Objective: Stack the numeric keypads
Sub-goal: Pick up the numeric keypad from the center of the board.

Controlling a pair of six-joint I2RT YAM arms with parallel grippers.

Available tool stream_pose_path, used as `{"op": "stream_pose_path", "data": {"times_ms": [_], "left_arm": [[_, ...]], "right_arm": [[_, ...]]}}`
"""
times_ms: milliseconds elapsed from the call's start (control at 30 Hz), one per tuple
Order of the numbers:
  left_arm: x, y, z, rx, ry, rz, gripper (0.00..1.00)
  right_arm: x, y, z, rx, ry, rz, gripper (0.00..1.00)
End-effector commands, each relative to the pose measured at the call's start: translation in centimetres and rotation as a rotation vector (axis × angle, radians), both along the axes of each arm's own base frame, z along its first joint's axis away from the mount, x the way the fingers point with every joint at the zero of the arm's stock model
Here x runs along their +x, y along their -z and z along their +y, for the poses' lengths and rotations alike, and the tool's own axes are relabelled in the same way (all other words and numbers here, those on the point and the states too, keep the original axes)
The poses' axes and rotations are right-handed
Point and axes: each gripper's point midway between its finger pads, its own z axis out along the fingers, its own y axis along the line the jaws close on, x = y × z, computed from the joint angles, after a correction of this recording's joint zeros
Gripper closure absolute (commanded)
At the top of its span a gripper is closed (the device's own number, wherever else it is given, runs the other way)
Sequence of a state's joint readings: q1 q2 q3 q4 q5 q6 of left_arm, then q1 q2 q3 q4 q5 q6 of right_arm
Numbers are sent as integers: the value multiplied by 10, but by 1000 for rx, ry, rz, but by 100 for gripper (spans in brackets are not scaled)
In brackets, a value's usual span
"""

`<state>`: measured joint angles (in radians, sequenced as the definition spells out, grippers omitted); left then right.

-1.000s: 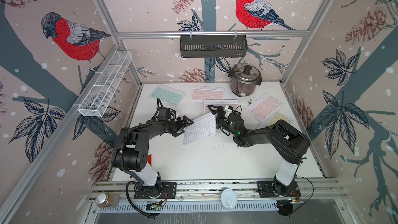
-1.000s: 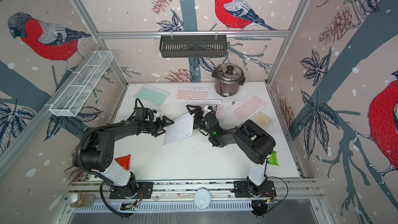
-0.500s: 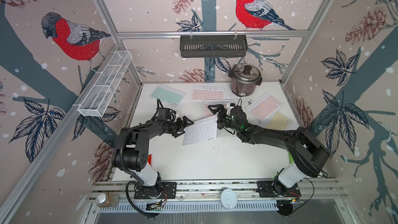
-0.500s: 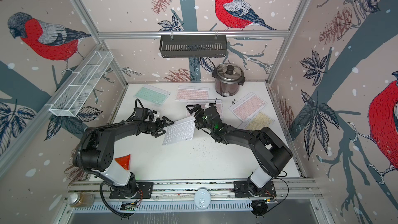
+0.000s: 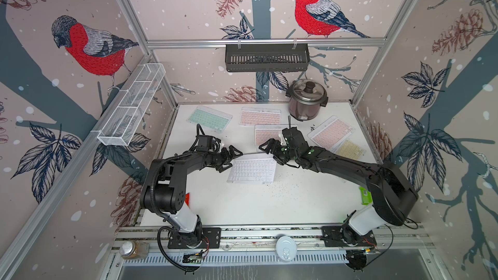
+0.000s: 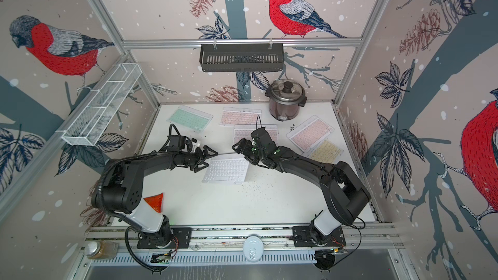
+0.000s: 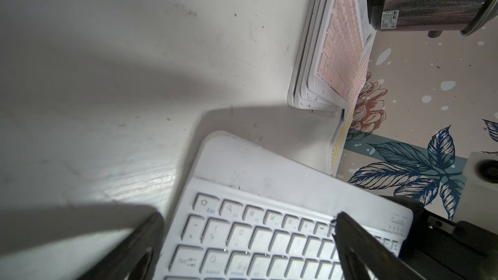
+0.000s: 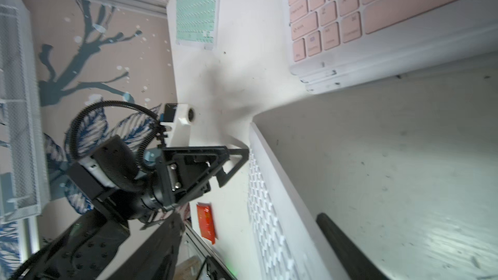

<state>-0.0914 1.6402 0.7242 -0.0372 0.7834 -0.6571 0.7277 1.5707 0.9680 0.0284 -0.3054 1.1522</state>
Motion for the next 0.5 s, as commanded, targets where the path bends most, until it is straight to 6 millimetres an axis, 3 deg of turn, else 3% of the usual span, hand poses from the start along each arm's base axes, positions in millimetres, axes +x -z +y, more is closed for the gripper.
{"op": "stream_pose_path", "data": {"times_ms": [0, 67, 300, 467], "left_arm": [[-16, 20, 9, 62, -35, 114, 2], [-16, 21, 9, 63, -35, 117, 2], [-15, 22, 9, 64, -31, 119, 2], [-8, 9, 7, 49, -35, 93, 2]], "right_arm": [[-15, 19, -13, -122, -104, 5, 34], [-20, 22, -18, -154, -129, 2, 37], [-28, 25, -36, -213, -205, -27, 65], [-22, 15, -46, -217, -237, -113, 94]]}}
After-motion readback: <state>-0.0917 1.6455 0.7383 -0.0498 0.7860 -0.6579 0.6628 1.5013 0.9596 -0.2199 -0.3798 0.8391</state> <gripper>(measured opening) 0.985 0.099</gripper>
